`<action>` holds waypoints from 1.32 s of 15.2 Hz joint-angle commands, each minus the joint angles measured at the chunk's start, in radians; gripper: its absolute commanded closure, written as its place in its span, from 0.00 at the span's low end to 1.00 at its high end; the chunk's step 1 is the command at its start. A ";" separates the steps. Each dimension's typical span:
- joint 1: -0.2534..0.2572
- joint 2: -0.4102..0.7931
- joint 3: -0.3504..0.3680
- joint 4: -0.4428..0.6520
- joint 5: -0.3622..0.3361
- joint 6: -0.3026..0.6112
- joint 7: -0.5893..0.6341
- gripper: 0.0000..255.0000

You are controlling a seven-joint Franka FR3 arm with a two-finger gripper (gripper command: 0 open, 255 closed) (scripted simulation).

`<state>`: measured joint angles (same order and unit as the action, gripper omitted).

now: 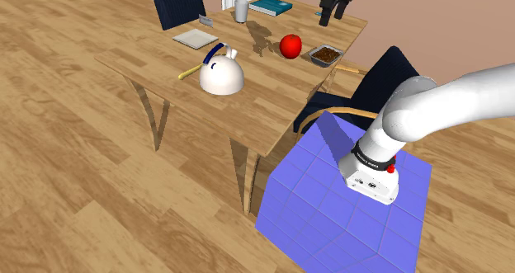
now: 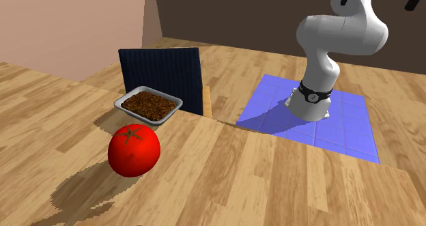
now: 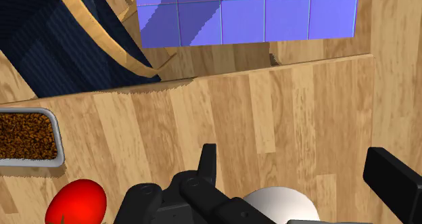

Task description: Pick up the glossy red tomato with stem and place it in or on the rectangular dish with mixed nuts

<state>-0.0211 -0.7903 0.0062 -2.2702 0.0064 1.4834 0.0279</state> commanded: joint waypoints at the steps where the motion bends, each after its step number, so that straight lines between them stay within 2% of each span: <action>1: 0.000 0.000 0.000 0.000 0.000 0.000 0.000 0.00; 11: -0.030 0.215 -0.175 0.025 -0.113 0.188 -0.240 0.00; 20: -0.043 0.493 -0.316 0.160 -0.131 0.335 -0.454 0.00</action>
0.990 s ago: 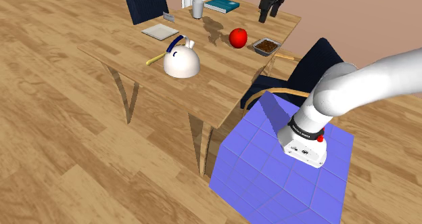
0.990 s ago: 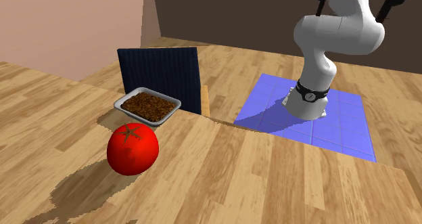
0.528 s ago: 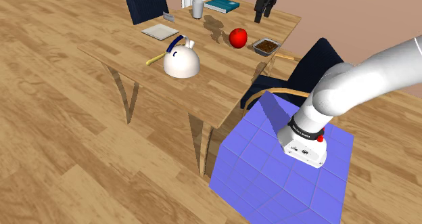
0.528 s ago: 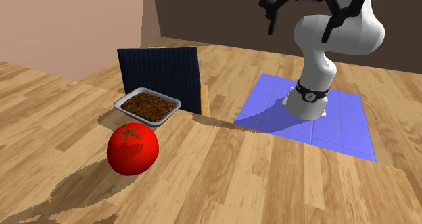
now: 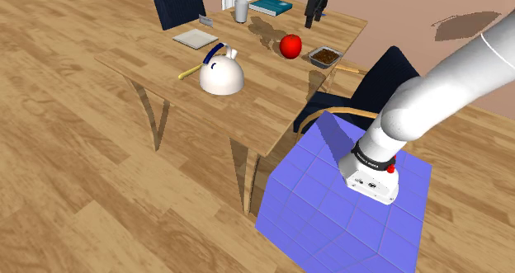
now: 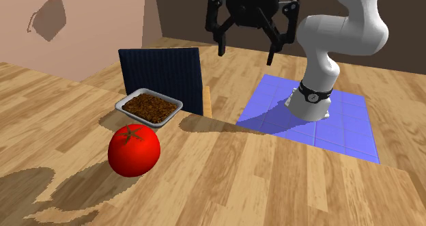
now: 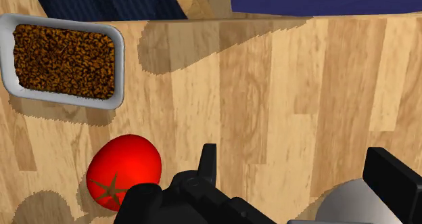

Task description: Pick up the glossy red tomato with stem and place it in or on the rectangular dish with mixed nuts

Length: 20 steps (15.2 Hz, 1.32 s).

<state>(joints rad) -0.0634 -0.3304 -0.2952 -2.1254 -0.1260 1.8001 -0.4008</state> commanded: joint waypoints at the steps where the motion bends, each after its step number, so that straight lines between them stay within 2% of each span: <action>1: -0.002 0.068 -0.028 0.037 0.006 0.031 -0.050 0.00; 10: -0.042 0.414 -0.118 0.297 0.108 0.104 -0.280 0.00; 20: -0.177 0.826 -0.112 0.737 0.254 0.054 -0.475 0.00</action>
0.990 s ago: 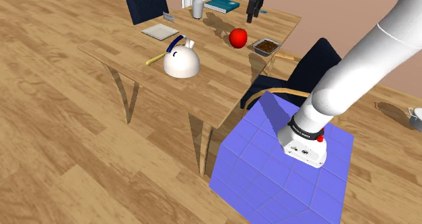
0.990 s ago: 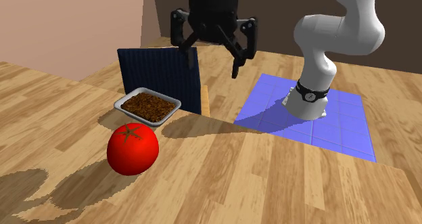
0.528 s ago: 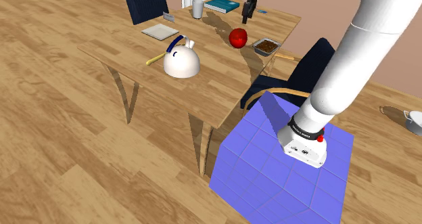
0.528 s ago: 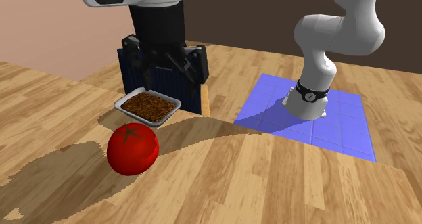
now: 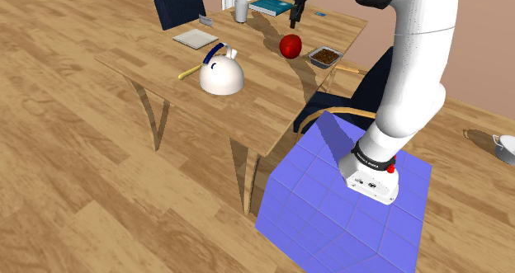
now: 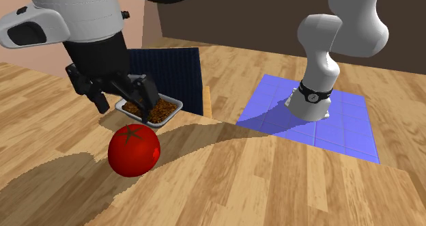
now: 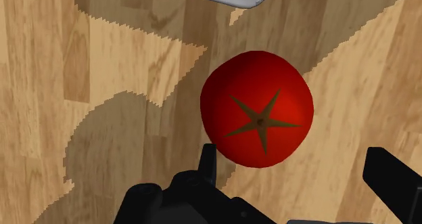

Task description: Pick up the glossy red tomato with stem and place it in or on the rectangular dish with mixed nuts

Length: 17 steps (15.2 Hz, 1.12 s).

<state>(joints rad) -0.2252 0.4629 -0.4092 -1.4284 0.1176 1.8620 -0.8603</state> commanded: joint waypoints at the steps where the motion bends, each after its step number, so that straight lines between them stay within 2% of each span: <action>1: -0.015 0.035 0.003 0.029 0.011 0.005 -0.016 0.00; 8: -0.016 0.052 0.008 -0.034 0.019 0.084 -0.022 0.00; 15: -0.016 0.052 0.008 -0.034 0.019 0.084 -0.022 0.00; 16: -0.016 0.052 0.008 -0.034 0.019 0.084 -0.022 1.00; 17: -0.016 0.052 0.008 -0.034 0.019 0.084 -0.022 1.00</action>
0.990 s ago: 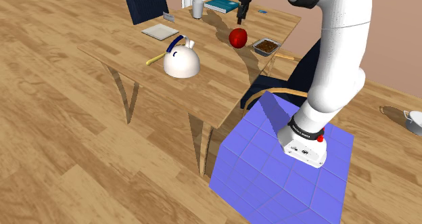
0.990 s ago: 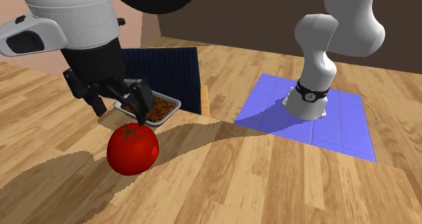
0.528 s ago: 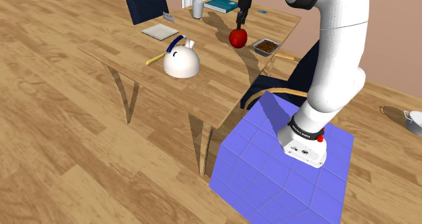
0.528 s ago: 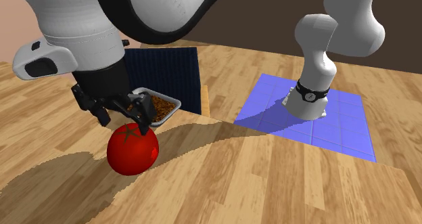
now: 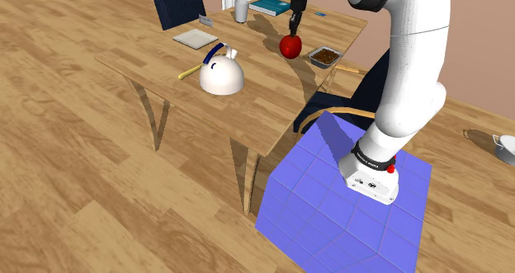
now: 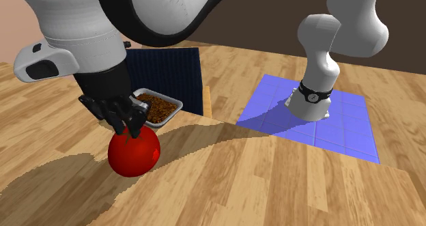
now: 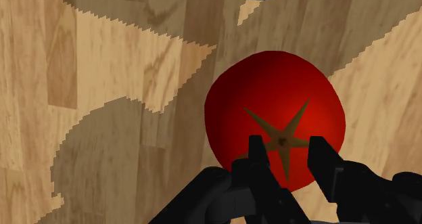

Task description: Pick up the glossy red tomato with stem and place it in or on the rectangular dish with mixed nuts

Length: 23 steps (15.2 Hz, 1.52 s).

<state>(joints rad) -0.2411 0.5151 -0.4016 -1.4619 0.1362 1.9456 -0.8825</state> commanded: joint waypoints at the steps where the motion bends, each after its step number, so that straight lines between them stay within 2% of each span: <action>1: 0.000 0.000 0.000 0.000 0.000 0.000 0.000 1.00; 8: 0.000 0.000 0.000 0.000 0.000 0.000 0.000 1.00; 23: -0.012 -0.023 -0.009 0.169 -0.011 -0.189 0.003 1.00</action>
<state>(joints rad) -0.2524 0.4957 -0.4095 -1.3062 0.1262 1.7733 -0.8799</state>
